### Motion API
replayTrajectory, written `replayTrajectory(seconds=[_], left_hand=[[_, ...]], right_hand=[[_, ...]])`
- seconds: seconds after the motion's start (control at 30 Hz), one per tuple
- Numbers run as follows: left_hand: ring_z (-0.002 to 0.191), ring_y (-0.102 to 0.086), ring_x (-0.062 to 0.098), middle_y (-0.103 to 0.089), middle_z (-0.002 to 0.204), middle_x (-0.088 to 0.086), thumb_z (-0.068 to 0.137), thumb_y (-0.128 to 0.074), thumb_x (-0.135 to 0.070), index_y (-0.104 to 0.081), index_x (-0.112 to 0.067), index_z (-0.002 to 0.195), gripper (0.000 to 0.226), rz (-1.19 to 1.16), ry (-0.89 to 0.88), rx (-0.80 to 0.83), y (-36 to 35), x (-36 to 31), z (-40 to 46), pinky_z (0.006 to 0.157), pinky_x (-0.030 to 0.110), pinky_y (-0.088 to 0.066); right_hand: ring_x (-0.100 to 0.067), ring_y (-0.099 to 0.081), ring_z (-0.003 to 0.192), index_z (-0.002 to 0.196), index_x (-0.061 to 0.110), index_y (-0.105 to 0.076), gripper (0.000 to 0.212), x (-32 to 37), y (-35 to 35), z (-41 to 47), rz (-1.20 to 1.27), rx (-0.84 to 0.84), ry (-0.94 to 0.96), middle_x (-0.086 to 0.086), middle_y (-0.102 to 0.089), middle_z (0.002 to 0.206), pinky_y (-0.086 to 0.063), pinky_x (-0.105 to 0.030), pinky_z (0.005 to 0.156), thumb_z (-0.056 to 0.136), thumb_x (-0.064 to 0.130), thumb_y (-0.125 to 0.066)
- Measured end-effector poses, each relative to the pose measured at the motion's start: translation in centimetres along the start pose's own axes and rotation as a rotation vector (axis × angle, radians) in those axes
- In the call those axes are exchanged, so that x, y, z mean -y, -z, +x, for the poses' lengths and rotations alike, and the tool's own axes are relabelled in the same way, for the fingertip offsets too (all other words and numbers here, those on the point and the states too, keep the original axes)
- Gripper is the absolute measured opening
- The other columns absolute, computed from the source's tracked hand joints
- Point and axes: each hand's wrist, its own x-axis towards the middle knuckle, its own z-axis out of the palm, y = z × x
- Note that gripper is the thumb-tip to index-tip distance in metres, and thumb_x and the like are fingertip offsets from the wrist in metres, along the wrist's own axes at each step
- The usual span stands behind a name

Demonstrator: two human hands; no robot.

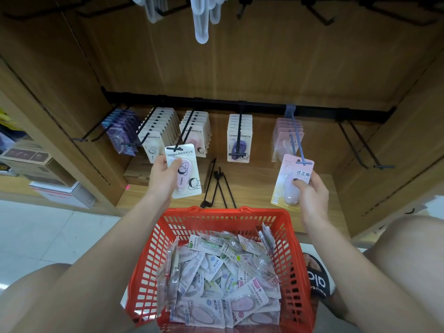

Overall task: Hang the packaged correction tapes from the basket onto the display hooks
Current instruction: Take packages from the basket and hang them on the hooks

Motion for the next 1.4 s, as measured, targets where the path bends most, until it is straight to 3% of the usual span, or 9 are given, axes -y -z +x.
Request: replayTrajectory(seconds=[0.2,0.4,0.53,0.7,0.83,0.9,1.1,1.3,1.4], left_hand=[[0.088,-0.076,0.009,-0.077,0.105,-0.003,0.103,-0.06,-0.023,-0.058,-0.026,0.106,0.005,0.037,0.001,0.02,0.3,0.1,0.2,0.071,0.03,-0.056],[0.089,-0.076,0.005,-0.077,0.109,-0.007,0.105,-0.059,-0.027,-0.058,-0.033,0.11,0.008,0.108,-0.012,0.075,0.7,0.6,0.8,0.061,0.018,-0.054],[0.085,-0.076,0.002,-0.075,0.109,-0.007,0.106,-0.058,-0.025,-0.058,-0.032,0.113,0.011,0.154,-0.049,0.092,0.5,0.8,2.2,0.058,0.016,-0.057],[0.103,-0.074,0.016,-0.072,0.122,0.002,0.109,-0.053,-0.02,-0.054,-0.029,0.125,0.019,0.223,-0.079,0.107,-0.9,0.9,5.4,0.086,0.036,-0.062],[0.111,-0.066,0.012,-0.064,0.132,0.006,0.11,-0.051,-0.022,-0.044,-0.018,0.147,0.038,0.406,-0.129,0.09,-2.7,0.9,7.8,0.091,0.008,-0.047],[0.139,-0.051,0.027,-0.054,0.15,0.013,0.111,-0.046,-0.024,-0.039,-0.008,0.153,0.045,0.547,-0.154,0.083,-3.5,1.0,8.7,0.116,0.024,-0.032],[0.156,-0.024,0.033,-0.024,0.169,0.014,0.112,-0.035,-0.041,-0.018,-0.017,0.165,0.061,0.702,-0.147,0.003,-4.8,1.5,10.1,0.125,0.038,-0.017],[0.154,-0.029,0.032,-0.033,0.166,0.014,0.11,-0.045,-0.038,-0.025,-0.012,0.163,0.062,0.629,-0.202,0.069,-3.9,1.6,9.8,0.124,0.035,-0.019],[0.144,-0.044,0.038,-0.045,0.156,0.022,0.11,-0.043,-0.044,-0.036,-0.004,0.156,0.061,0.6,-0.025,0.084,-2.8,2.2,7.8,0.119,0.043,-0.034]], right_hand=[[0.014,-0.068,0.085,0.09,0.055,-0.072,0.049,0.3,0.0,0.2,-0.064,0.051,-0.018,0.032,-0.075,0.095,-0.045,-0.022,0.072,0.095,0.009,-0.06],[-0.018,-0.07,0.103,0.103,0.039,-0.069,0.019,-0.2,-0.5,1.8,-0.127,0.026,-0.076,0.018,-0.073,0.101,-0.055,-0.045,0.09,0.098,0.021,-0.065],[-0.005,-0.062,0.091,0.119,0.036,-0.065,0.02,-0.4,-1.3,4.1,-0.135,0.037,-0.111,0.024,-0.067,0.098,-0.052,-0.047,0.095,0.101,0.026,-0.064],[-0.029,-0.06,0.106,0.14,0.023,-0.056,0.04,0.4,-2.7,7.5,-0.286,0.079,-0.132,-0.005,-0.065,0.118,-0.045,-0.041,0.101,0.103,0.038,-0.059],[-0.033,-0.051,0.132,0.15,0.015,-0.044,0.052,1.2,-3.6,10.0,-0.341,0.122,-0.2,-0.017,-0.059,0.122,-0.031,-0.028,0.093,0.107,0.043,-0.049],[-0.033,-0.048,0.136,0.154,0.013,-0.036,0.059,1.2,-3.5,11.1,-0.443,0.161,-0.172,-0.019,-0.055,0.142,-0.031,-0.032,0.099,0.108,0.047,-0.046],[-0.026,-0.015,0.161,0.168,0.017,-0.013,0.097,0.2,-3.2,13.0,-0.551,0.235,-0.166,-0.006,-0.02,0.173,-0.012,-0.044,0.13,0.094,0.071,-0.043],[-0.032,-0.029,0.156,0.167,0.023,-0.018,0.091,-1.0,-3.7,12.6,-0.521,0.117,-0.261,-0.01,-0.026,0.171,-0.024,-0.049,0.126,0.093,0.068,-0.047],[-0.039,-0.052,0.135,0.157,0.012,-0.039,0.07,-1.7,-4.2,10.5,-0.595,-0.025,-0.182,-0.021,-0.047,0.154,-0.041,-0.039,0.1,0.101,0.052,-0.051]])
